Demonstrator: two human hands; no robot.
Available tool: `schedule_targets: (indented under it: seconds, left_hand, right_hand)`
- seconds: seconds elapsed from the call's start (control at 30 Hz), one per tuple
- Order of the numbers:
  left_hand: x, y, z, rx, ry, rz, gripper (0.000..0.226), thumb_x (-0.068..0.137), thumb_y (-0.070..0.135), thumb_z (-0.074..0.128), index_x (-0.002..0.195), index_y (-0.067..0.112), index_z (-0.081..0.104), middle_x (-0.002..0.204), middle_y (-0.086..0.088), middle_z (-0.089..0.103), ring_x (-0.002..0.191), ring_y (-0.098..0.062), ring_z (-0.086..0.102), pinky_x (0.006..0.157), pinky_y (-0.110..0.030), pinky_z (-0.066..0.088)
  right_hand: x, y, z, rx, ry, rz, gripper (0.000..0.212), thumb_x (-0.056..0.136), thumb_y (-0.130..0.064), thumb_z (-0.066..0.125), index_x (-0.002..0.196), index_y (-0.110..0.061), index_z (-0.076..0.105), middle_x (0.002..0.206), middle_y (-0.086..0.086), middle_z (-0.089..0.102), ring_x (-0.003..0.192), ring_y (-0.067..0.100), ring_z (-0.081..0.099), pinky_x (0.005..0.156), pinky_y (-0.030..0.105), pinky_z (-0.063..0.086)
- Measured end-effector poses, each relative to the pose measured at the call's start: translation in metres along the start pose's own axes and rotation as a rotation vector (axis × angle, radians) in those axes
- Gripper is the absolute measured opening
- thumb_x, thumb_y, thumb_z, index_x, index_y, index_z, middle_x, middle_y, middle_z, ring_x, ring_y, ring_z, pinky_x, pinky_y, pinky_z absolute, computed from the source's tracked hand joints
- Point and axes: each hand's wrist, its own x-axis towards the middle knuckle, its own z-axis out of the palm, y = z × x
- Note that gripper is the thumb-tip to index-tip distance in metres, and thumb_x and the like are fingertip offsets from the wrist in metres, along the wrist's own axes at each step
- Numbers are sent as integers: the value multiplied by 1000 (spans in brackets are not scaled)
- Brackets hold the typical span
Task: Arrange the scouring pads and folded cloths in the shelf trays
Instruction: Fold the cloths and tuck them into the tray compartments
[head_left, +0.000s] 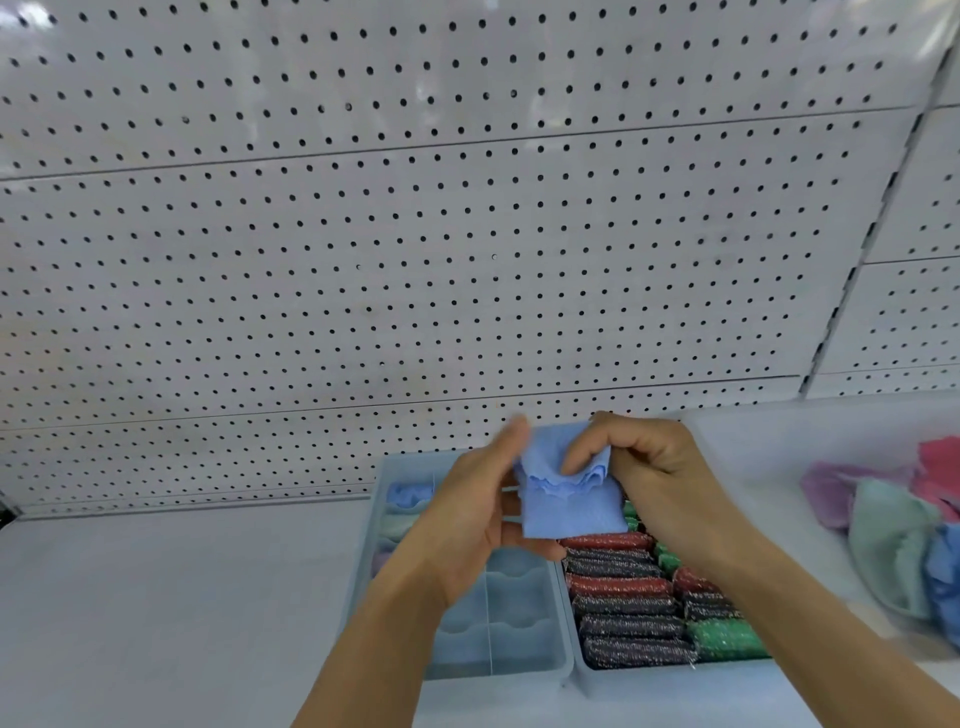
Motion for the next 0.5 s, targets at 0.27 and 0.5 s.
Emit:
schedule_targets:
  seconds: [0.27, 0.5]
  left_hand:
    - [-6, -1, -8, 135, 226, 291, 10, 88, -3, 63, 96, 3, 66, 84, -22, 68, 66, -20, 65, 53, -29, 55]
    - [-16, -4, -31, 57, 170, 352, 24, 89, -4, 61, 95, 15, 75, 91, -12, 72, 76, -27, 68, 64, -32, 57]
  right_hand:
    - [-2, 6, 9, 330, 20, 229, 23, 94, -28, 56, 115, -25, 66, 103, 15, 70, 82, 39, 68, 61, 46, 55]
    - [0, 8, 29, 483, 13, 231, 23, 77, -2, 61, 91, -13, 75, 92, 12, 69, 69, 23, 62, 52, 28, 51]
